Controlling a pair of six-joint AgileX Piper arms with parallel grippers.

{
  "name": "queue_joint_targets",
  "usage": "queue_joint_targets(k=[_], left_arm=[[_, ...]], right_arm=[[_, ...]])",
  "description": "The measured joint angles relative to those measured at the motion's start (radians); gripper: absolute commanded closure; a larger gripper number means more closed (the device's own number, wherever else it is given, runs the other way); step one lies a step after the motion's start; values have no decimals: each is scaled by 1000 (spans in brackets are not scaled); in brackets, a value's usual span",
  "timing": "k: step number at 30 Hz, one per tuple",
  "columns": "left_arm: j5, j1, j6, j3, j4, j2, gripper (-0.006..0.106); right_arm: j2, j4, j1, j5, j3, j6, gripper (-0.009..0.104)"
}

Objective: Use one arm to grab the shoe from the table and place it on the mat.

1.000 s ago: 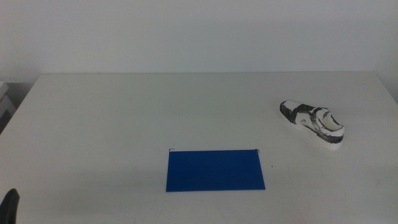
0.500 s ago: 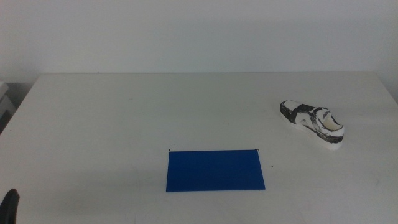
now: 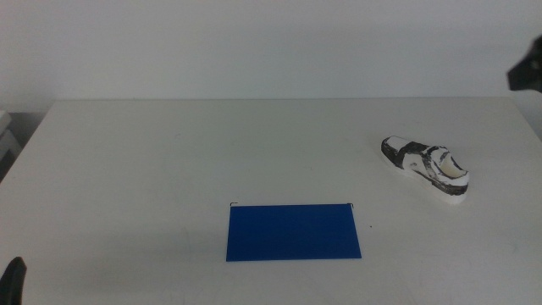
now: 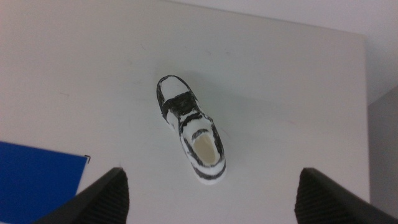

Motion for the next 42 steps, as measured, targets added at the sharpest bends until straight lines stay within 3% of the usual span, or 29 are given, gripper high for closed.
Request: queue_joint_targets(k=[9,14,20,37,42], left_arm=[[0,0,0,0,0,0,7],[0,0,0,0,0,0,7],[0,0,0,0,0,0,7],[0,0,0,0,0,0,7],[0,0,1,0,0,0,7]], right_arm=[[362,-31,10,90,-282,15,8],[509,-45,50,111,-384,-81,8],[654,-44,75,112,-398,-195,8],[848,-47,108,107,-398,-236,8],[879,-60,113,115,-398,-236,19]])
